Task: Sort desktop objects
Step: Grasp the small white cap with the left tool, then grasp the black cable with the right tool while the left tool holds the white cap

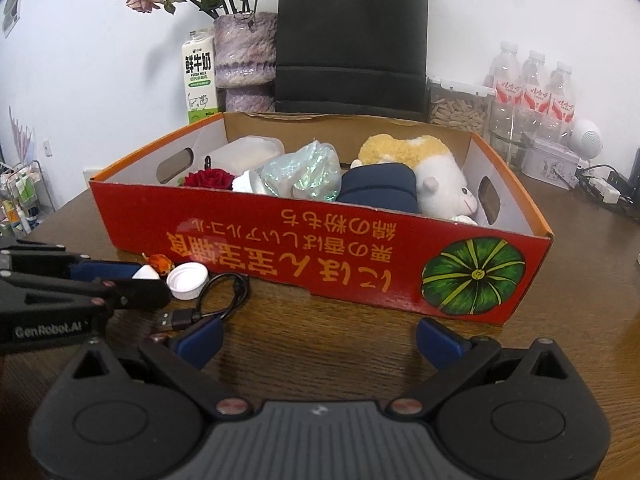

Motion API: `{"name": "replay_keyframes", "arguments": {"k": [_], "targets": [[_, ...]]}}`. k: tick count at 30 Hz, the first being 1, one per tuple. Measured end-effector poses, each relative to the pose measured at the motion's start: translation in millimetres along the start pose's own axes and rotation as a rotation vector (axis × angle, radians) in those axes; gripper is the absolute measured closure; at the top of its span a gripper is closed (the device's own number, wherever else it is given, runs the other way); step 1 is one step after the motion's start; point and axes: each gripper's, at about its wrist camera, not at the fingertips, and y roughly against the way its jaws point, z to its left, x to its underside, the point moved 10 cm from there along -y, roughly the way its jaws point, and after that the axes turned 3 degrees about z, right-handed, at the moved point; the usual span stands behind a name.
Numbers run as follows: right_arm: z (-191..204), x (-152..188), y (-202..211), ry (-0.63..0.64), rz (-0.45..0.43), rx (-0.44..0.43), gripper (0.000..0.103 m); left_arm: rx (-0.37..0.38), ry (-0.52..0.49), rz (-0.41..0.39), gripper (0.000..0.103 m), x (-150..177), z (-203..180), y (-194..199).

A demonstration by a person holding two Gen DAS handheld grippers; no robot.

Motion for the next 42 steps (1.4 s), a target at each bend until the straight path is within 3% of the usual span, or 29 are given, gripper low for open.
{"name": "replay_keyframes", "arguments": {"k": [14, 17, 20, 25, 32, 37, 42], "targets": [[27, -9, 0, 0.032, -0.025, -0.013, 0.0, -0.075, 0.095, -0.079, 0.076, -10, 32, 22], [33, -15, -4, 0.034, -0.025, -0.01, 0.004, -0.085, 0.116, -0.082, 0.076, -9, 40, 25], [38, -18, -9, 0.028, -0.006, -0.018, 0.013, -0.087, 0.127, -0.086, 0.076, -9, 44, 27], [39, -19, -14, -0.01, 0.01, -0.025, 0.042, -0.082, 0.133, -0.095, 0.076, -9, 47, 32], [40, -17, -15, -0.011, 0.008, -0.027, 0.066, -0.079, 0.126, -0.094, 0.076, -8, 45, 32], [51, -15, -11, 0.046, 0.008, -0.044, 0.097, -0.081, 0.125, -0.09, 0.076, -7, 45, 31], [51, -12, -6, 0.045, 0.002, -0.05, 0.098, -0.082, 0.121, -0.091, 0.076, -7, 44, 32]]}}
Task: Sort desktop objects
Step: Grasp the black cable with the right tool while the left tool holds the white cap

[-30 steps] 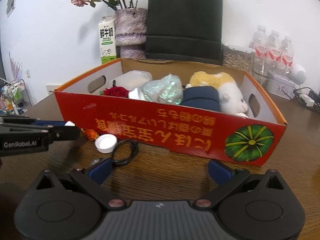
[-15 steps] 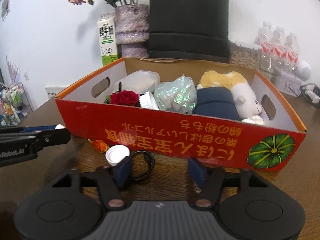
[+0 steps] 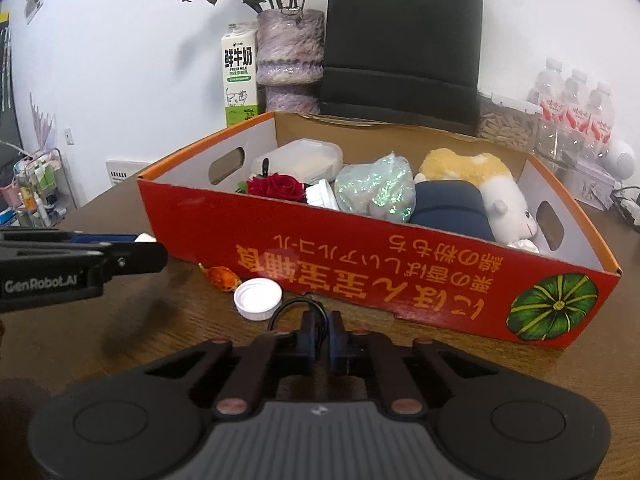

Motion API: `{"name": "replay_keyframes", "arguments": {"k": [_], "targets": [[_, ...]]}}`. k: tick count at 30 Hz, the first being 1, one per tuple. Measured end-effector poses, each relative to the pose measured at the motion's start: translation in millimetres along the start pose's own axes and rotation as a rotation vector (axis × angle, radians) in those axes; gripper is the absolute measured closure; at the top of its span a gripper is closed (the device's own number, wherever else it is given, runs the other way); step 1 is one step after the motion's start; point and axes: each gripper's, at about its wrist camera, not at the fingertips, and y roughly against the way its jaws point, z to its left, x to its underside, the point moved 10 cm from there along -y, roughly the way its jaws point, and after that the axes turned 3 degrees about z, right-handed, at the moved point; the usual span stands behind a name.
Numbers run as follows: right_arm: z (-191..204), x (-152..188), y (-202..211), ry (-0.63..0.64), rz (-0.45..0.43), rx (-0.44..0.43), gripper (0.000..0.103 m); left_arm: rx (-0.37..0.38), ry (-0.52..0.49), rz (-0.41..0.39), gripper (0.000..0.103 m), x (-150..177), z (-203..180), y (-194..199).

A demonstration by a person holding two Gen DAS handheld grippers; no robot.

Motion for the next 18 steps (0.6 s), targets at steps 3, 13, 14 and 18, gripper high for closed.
{"name": "replay_keyframes", "arguments": {"k": [3, 13, 14, 18], "targets": [[-2, 3, 4, -0.01, -0.004, -0.006, 0.098, 0.0, -0.003, -0.003, 0.075, 0, -1, 1], [-8, 1, 29, -0.032, -0.062, -0.034, 0.103, -0.01, -0.002, -0.013, 0.075, 3, -2, 6], [-8, 0, 31, -0.033, -0.068, -0.036, 0.103, -0.012, -0.003, -0.017, 0.076, 4, -3, 8], [-11, -1, 38, -0.034, -0.086, -0.042, 0.103, -0.015, -0.005, -0.02, 0.075, 6, -6, 11]]}}
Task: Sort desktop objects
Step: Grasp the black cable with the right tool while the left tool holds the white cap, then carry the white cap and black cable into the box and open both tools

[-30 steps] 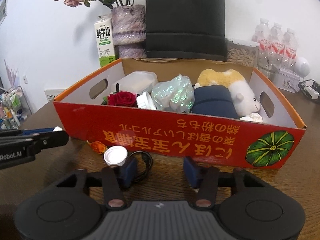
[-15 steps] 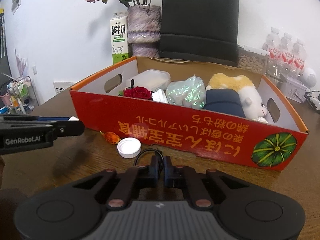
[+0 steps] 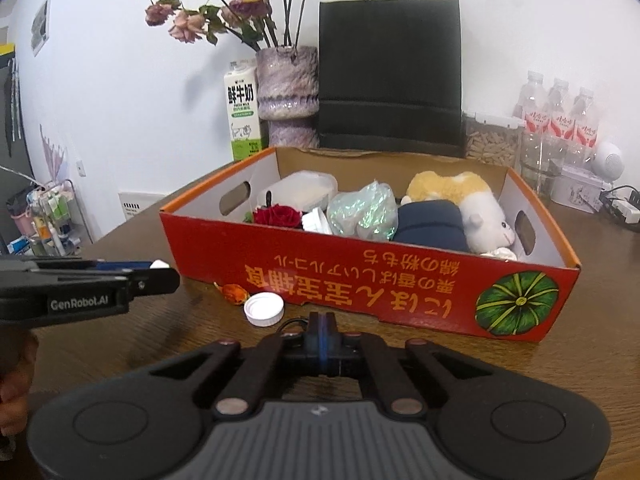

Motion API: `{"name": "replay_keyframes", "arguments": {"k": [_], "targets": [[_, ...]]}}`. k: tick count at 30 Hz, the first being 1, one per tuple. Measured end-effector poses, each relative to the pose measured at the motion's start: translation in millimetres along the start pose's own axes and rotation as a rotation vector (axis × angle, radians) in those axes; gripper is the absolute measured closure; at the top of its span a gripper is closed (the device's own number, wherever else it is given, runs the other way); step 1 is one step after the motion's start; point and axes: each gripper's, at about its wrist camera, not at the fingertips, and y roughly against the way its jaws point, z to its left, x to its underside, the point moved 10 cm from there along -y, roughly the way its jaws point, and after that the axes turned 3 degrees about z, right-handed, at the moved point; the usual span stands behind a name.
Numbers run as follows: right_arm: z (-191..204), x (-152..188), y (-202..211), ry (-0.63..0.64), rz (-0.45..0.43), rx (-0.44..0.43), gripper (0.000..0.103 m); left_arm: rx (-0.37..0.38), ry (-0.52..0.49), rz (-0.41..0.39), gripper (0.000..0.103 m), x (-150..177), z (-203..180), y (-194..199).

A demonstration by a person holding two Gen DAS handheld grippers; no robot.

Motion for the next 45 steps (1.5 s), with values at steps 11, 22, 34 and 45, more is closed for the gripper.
{"name": "replay_keyframes", "arguments": {"k": [11, 22, 34, 45], "targets": [[14, 7, -38, 0.101, 0.091, 0.015, 0.088, -0.008, 0.008, 0.014, 0.075, 5, 1, -1], [18, 6, -7, 0.1, 0.007, 0.01, 0.097, 0.007, 0.003, -0.005, 0.075, 2, -2, 4], [-22, -63, 41, 0.026, -0.216, 0.054, 0.097, 0.035, -0.023, -0.118, 0.075, -53, -24, 21], [-97, -103, 25, -0.095, -0.295, 0.163, 0.097, 0.013, -0.023, -0.171, 0.075, -109, -47, -14]]}}
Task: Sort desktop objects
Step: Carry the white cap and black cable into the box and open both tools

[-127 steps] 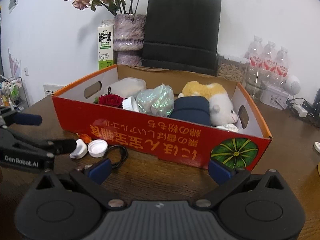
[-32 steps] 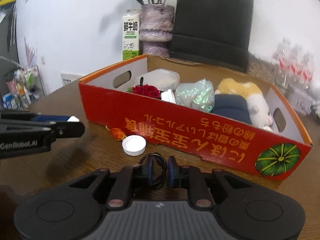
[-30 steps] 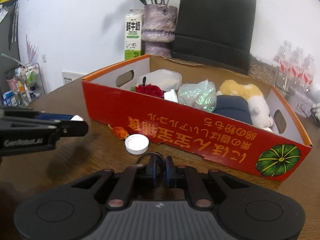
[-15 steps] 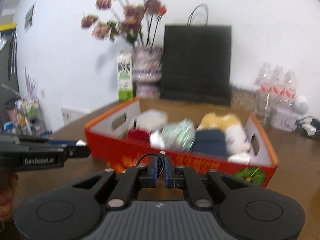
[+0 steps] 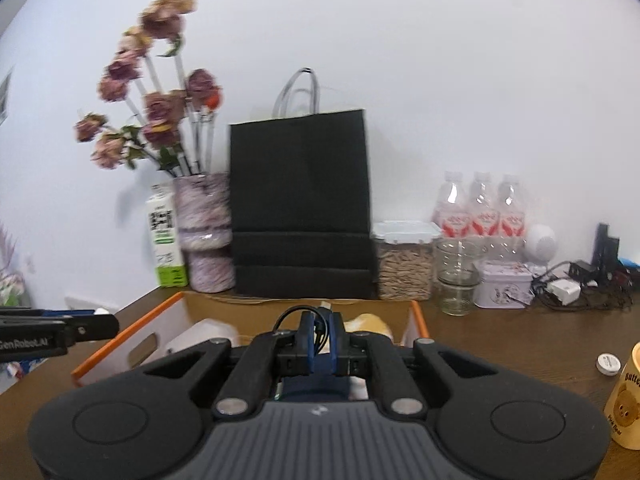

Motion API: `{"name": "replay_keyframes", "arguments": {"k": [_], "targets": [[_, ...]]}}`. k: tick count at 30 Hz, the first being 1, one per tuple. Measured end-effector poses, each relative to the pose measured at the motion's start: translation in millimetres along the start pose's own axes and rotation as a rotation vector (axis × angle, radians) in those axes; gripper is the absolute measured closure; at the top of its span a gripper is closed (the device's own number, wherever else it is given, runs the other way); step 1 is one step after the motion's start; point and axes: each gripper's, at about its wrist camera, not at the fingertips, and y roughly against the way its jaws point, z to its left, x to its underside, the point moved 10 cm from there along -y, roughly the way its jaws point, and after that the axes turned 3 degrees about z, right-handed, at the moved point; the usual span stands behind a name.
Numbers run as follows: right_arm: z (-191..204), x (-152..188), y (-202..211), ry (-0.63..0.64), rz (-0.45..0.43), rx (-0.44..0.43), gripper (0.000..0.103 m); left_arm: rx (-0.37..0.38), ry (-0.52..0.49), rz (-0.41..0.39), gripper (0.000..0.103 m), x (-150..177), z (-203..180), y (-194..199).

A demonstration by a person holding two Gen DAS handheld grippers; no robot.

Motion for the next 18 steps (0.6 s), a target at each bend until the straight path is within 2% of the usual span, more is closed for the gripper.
{"name": "replay_keyframes", "arguments": {"k": [5, 8, 15, 17, 18], "targets": [[-16, 12, -25, -0.019, 0.041, 0.011, 0.097, -0.003, 0.019, 0.01, 0.075, 4, -3, -28], [-19, 20, -34, -0.016, 0.058, 0.008, 0.097, -0.007, 0.007, 0.043, 0.075, 12, -3, -44], [-13, 35, -45, -0.001, 0.101, -0.005, 0.096, -0.043, -0.037, 0.058, 0.075, 24, -1, -55], [-11, 37, -44, -0.003, 0.107, -0.009, 0.093, -0.064, -0.042, 0.057, 0.066, 25, 0, -55], [-9, 36, -43, -0.002, 0.106, -0.006, 0.085, -0.073, -0.041, 0.05, 0.054, 24, 1, -53]]}}
